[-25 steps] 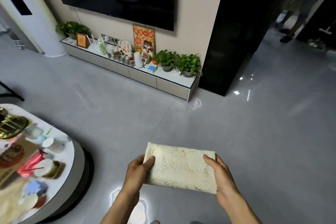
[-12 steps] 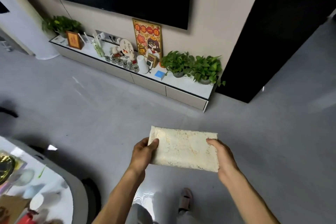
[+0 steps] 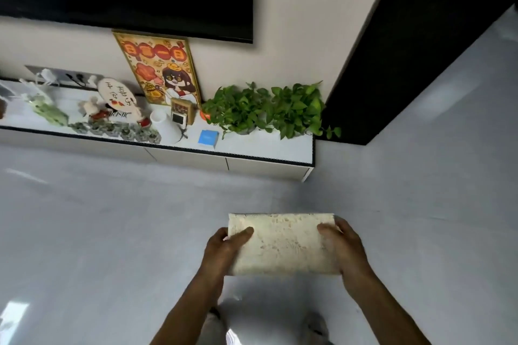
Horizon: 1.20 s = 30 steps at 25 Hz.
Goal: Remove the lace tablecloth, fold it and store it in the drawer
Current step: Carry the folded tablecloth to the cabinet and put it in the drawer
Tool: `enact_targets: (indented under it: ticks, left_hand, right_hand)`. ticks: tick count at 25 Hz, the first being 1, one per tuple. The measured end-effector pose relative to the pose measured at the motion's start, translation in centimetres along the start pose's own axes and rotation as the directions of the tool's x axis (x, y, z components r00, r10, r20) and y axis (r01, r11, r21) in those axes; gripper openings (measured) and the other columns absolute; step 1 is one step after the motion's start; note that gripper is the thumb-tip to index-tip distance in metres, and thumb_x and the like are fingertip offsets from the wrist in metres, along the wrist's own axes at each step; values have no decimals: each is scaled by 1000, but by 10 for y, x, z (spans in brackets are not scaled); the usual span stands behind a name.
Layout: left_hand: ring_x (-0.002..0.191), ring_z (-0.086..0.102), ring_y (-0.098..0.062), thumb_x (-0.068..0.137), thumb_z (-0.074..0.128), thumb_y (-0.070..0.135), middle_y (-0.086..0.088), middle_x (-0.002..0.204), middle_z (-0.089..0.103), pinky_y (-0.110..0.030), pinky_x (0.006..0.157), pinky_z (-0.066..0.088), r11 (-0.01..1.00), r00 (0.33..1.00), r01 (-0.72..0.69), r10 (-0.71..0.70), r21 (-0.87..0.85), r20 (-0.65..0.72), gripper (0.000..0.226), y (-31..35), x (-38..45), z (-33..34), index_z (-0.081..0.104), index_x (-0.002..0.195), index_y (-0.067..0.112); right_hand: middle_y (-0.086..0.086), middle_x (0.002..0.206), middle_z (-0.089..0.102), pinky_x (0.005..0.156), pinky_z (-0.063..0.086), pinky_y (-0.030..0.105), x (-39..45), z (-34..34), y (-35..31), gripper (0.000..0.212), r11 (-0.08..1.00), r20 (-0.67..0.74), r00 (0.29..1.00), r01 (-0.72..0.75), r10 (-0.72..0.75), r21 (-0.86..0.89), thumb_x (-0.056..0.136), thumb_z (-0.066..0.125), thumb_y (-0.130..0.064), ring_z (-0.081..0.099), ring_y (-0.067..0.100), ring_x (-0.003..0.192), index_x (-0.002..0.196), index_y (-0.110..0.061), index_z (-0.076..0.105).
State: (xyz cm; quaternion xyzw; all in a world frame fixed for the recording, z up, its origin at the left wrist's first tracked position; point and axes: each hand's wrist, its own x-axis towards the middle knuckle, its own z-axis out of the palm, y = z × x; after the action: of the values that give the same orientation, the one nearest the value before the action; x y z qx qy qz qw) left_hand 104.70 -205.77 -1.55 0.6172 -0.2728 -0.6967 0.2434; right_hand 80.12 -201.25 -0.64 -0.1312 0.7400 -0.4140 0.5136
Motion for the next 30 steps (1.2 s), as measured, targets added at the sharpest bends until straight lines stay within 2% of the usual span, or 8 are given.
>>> enact_targets:
  ticks: [3, 6, 10, 18, 21, 23, 25, 30]
  left_hand:
    - [97, 74, -32, 69, 87, 25, -14, 107, 77, -39, 81, 62, 990, 984, 134, -128, -34, 124, 50, -8, 95, -23, 70, 113, 7]
    - [103, 72, -34, 71, 83, 19, -18, 112, 74, -37, 79, 61, 968, 952, 247, -234, -42, 197, 46, -42, 188, -34, 71, 112, 1]
    - [96, 74, -32, 63, 86, 22, -16, 107, 76, -36, 73, 61, 984, 977, 175, -172, -16, 129, 53, -115, 323, -36, 71, 111, 5]
    - [70, 77, -22, 74, 83, 12, -9, 84, 80, -26, 50, 57, 998, 999, -14, 17, 57, -48, 18, -225, 546, -29, 76, 90, 10]
    - [71, 77, -19, 74, 82, 12, -8, 85, 80, -24, 52, 58, 994, 990, -95, 101, 62, -101, 19, -244, 602, -40, 76, 92, 10]
    - [75, 77, -19, 74, 83, 13, -6, 87, 80, -25, 55, 58, 988, 980, -149, 153, 44, -130, 20, -250, 621, -53, 77, 93, 12]
    - [84, 77, -23, 74, 83, 15, -5, 92, 80, -29, 65, 59, 982, 973, -186, 187, 23, -131, 25, -252, 628, -68, 76, 98, 13]
    - [100, 74, -28, 69, 81, 21, -9, 109, 77, -34, 76, 60, 968, 971, -236, 233, -89, -51, 38, -248, 606, -100, 75, 106, 14]
  right_hand:
    - [-12, 100, 69, 54, 55, 25, 75, 41, 30, 26, 1000, -28, 1000, -12, 12, 28, 82, 76, -27, 66, 13, 91, 102, -41, 66]
    - [1, 107, 74, 76, 61, 39, 159, 67, 84, 33, 997, 17, 997, -75, 74, 24, 83, 76, -26, 70, 22, 98, 115, -27, 69]
    - [10, 108, 75, 87, 58, 50, 292, 89, 187, 25, 983, 73, 982, -179, 176, 30, 87, 71, -22, 71, 29, 99, 111, -14, 72]
    - [14, 115, 71, 89, 55, 48, 532, 148, 333, 29, 948, 282, 928, -290, 244, 133, 92, 63, -19, 67, 34, 107, 119, -8, 67]
    - [14, 99, 71, 76, 50, 37, 599, 180, 347, 26, 969, 202, 958, -227, 205, 93, 87, 65, -17, 65, 30, 89, 111, -8, 68]
    - [5, 69, 66, 63, 44, 31, 635, 192, 339, 8, 937, 211, 965, -214, 158, 277, 89, 59, -14, 56, 23, 63, 85, -11, 66]
    - [-3, 45, 38, 51, 29, 27, 665, 203, 325, 31, 839, 279, 953, -248, 121, 484, 87, 52, -13, 29, 16, 45, 58, -20, 44]
    - [1, 59, 25, 63, 28, 30, 701, 219, 305, 22, 688, 226, 962, -270, 156, 674, 74, 38, -9, 20, 20, 56, 57, -21, 30]
